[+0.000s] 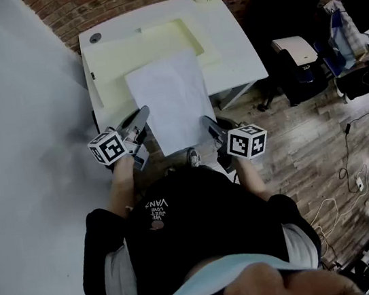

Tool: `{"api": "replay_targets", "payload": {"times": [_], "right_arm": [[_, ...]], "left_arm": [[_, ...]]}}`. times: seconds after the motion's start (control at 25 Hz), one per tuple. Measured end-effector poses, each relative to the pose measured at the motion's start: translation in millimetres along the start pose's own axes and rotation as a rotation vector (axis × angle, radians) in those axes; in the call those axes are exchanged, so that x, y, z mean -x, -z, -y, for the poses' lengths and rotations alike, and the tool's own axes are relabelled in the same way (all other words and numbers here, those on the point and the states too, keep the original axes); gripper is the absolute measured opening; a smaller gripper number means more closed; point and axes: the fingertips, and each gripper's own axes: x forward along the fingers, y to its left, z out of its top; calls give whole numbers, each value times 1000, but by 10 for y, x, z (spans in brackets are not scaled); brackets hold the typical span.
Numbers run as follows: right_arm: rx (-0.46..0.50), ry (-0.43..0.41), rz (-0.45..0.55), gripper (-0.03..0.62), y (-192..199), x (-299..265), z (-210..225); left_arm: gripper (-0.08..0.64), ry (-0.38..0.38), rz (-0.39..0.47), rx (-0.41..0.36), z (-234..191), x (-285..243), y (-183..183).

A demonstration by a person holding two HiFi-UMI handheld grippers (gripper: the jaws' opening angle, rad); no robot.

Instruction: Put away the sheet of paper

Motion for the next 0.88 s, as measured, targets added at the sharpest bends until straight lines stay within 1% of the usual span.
{"api": "replay_targets", "payload": {"times": [0.16, 0.36, 0.48, 0.64, 0.88], "right_arm": [[-23, -27, 3, -2, 9, -7, 5], [-32, -35, 4, -2, -100, -53, 175], [-26, -44, -5, -2, -139, -53, 206], [-22, -56, -27, -2, -230, -120, 402], [-9, -78, -55, -2, -367, -190, 610]], "left_arm": [[0, -4, 8, 0, 11, -5, 5], [0, -18, 14, 3, -34, -177, -20], [0, -30, 21, -1, -20, -206, -34], [0, -44, 37, 6, -77, -416, -53], [0, -82, 65, 13, -166, -584, -45]]}}
